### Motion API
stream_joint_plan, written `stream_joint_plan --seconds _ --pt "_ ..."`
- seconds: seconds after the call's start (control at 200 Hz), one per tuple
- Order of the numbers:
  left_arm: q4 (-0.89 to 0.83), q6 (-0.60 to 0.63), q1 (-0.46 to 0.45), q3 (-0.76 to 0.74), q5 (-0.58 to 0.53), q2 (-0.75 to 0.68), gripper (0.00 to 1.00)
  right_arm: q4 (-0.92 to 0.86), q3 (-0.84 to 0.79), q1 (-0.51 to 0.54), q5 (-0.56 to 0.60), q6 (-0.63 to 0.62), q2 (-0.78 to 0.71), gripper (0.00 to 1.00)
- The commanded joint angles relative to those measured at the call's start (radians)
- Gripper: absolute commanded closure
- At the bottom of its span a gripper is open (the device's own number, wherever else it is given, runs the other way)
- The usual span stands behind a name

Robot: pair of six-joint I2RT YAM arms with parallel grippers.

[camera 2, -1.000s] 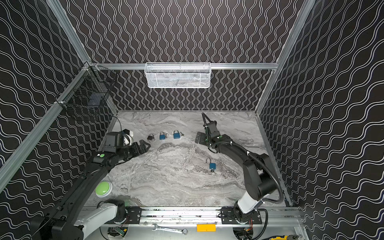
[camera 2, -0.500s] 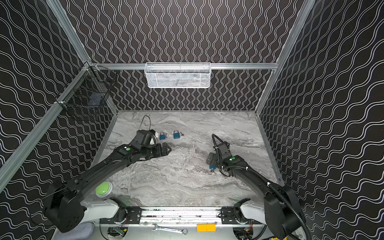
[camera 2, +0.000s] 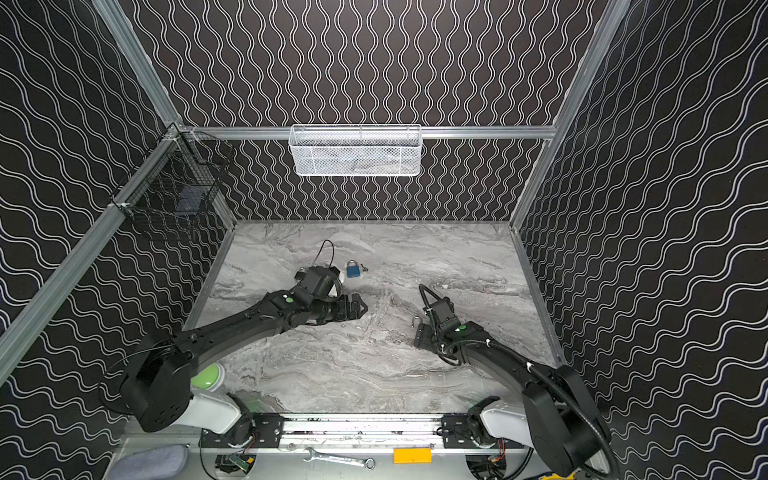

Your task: Lock with the key

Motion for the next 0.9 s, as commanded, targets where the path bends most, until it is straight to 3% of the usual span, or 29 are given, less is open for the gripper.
stream_joint_plan --seconds 0.0,0.365,0.711,0.896 --pt "0.044 -0.012 -0.002 -0.001 0.001 0.000 0.01 0.017 0.033 0.020 0.035 -0.025 0.048 0.17" --pt "-0.001 0.027 -0.002 0.014 -0.021 -0.025 0.01 -0.038 0.124 0.067 0.153 -0.037 0.201 0.24" --pt "0.013 0.030 -0.002 0.009 0.002 -0.018 0.01 -0.002 0.124 0.076 0.134 -0.068 0.249 0.33" --pt "0.010 0.037 -0.002 0.014 0.007 -0.018 0.03 0.007 0.130 0.086 0.112 -0.073 0.256 0.44"
